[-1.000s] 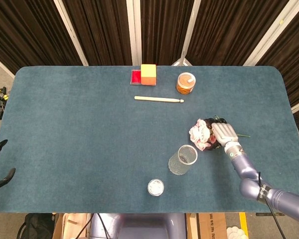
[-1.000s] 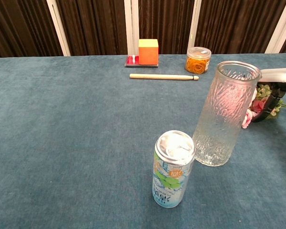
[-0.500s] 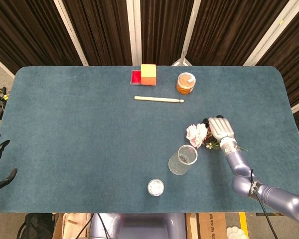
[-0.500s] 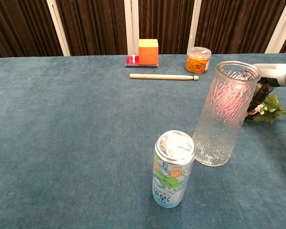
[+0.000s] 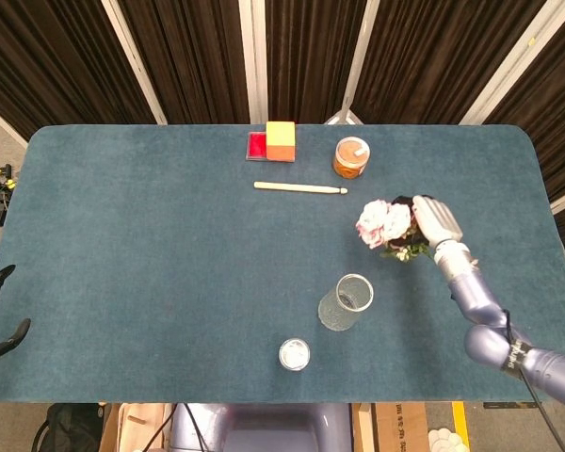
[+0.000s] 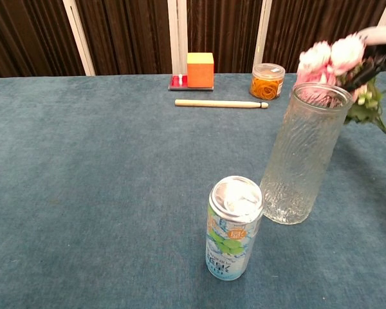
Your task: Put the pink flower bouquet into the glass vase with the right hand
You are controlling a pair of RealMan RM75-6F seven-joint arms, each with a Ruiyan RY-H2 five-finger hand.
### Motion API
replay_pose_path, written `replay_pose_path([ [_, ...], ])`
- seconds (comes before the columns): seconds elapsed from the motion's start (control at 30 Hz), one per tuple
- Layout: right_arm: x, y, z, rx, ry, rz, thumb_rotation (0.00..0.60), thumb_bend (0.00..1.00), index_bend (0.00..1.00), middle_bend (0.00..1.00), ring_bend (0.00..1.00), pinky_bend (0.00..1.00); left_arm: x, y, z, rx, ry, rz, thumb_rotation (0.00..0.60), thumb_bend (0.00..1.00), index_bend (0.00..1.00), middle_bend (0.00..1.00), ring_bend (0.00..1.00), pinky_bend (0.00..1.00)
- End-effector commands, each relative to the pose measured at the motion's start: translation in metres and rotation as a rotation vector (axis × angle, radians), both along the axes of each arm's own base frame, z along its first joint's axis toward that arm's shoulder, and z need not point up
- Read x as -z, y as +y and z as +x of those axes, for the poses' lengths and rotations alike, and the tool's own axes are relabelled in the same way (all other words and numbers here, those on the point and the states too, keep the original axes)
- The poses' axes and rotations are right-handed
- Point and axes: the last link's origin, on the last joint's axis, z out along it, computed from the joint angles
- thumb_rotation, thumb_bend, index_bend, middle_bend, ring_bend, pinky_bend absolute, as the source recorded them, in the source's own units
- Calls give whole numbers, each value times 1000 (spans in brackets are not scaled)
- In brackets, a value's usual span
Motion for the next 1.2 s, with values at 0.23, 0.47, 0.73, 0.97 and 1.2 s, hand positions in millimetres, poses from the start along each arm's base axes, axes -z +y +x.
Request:
replay_pose_path([
  [0.23, -74, 10, 45, -61, -353, -82, 600, 317, 525, 450, 503, 164, -1, 3, 1, 24, -35, 33, 600, 335, 141, 0, 0, 93],
  [0.47, -101, 40, 85, -118, -500, -53, 600, 321, 525, 450, 506, 163, -3, 2, 0, 32, -51, 40, 600, 335, 141, 0, 0, 92],
  [0.73, -117, 67, 133, -155, -717, 17, 600, 321, 525, 450, 509, 176, -5, 2, 0, 46, -79, 71, 600, 332, 140, 0, 0, 91],
  [0.97, -132, 71, 155, -190, -742, 30, 600, 321, 525, 450, 510, 177, -7, 4, -2, 38, -91, 76, 600, 331, 140, 0, 0, 91],
  [1.2, -135, 82, 167, -202, -750, 22, 600, 321, 526, 450, 510, 188, -7, 4, -3, 34, -92, 66, 600, 331, 140, 0, 0, 91],
])
